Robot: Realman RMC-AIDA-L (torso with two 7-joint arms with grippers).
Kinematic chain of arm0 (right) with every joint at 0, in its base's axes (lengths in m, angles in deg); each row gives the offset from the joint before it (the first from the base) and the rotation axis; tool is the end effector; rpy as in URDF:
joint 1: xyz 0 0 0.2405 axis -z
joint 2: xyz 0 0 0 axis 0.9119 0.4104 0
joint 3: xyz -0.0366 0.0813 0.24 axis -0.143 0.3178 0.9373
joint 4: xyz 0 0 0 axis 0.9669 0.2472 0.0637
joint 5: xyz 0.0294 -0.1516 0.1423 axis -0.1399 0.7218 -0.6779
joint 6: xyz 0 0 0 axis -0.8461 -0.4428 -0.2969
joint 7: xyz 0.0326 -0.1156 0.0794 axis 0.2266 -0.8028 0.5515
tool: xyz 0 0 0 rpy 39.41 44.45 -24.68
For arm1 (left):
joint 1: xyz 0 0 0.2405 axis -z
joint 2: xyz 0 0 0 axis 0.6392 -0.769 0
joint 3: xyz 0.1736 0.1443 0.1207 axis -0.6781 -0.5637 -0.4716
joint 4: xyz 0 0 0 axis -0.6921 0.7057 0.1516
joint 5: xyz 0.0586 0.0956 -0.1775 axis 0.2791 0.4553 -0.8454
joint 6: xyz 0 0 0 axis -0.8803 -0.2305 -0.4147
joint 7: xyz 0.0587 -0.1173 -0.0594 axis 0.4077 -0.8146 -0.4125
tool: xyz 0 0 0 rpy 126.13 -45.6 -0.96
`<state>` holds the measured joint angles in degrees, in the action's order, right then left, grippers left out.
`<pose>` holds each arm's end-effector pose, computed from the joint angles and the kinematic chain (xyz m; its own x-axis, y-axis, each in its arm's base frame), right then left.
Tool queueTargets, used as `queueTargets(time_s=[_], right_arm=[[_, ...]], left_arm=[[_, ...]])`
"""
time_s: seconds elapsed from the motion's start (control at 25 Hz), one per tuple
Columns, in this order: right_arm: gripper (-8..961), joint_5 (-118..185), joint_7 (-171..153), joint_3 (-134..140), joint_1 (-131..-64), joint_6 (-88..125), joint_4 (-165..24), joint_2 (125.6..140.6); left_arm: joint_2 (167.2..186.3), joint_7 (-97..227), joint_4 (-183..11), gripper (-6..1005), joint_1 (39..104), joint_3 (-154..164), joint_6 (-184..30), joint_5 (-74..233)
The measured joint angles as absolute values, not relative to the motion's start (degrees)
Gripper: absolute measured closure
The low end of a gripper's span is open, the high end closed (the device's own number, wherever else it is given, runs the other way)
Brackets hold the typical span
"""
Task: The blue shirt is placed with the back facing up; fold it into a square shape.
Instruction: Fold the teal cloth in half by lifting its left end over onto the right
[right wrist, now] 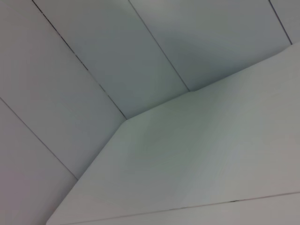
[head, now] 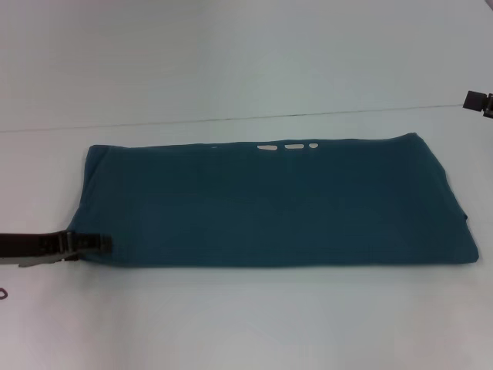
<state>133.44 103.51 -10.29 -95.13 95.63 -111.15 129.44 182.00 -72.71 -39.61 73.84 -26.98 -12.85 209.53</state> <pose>0.3132 0.3611 0.1446 0.3314 -0.5513 -0.7657 -0.9102 -0.4004 -0.1057 -0.3041 0.3710 0.0222 0.2446 0.8743 0.4193 0.9594 -0.1556 -0.2351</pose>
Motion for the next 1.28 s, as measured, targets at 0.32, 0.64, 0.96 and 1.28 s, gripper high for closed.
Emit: queueTargets(time_s=[0.32,0.64,0.96,1.28], right_arm=[[46,133.45,103.51,-10.29,-94.89,95.63,-111.15,129.62],[48,133.54,103.49,-10.32,-94.61,95.56,-111.15,129.82],[47,133.54,103.43,-10.32,-94.56,95.54,-111.02,129.98],[51,133.49,103.34,-10.49,-94.51,95.54,-111.04,130.05]], left_arm=[[182.01,-72.47,-39.48,255,74.73,-27.01,-13.05,209.44],[182.05,-71.89,-38.86,276,74.89,-27.01,-13.46,209.39],[182.27,-71.78,-38.17,333,73.65,-26.56,-16.8,209.6],[182.33,-71.77,-38.22,651,73.48,-27.09,-16.59,209.85]])
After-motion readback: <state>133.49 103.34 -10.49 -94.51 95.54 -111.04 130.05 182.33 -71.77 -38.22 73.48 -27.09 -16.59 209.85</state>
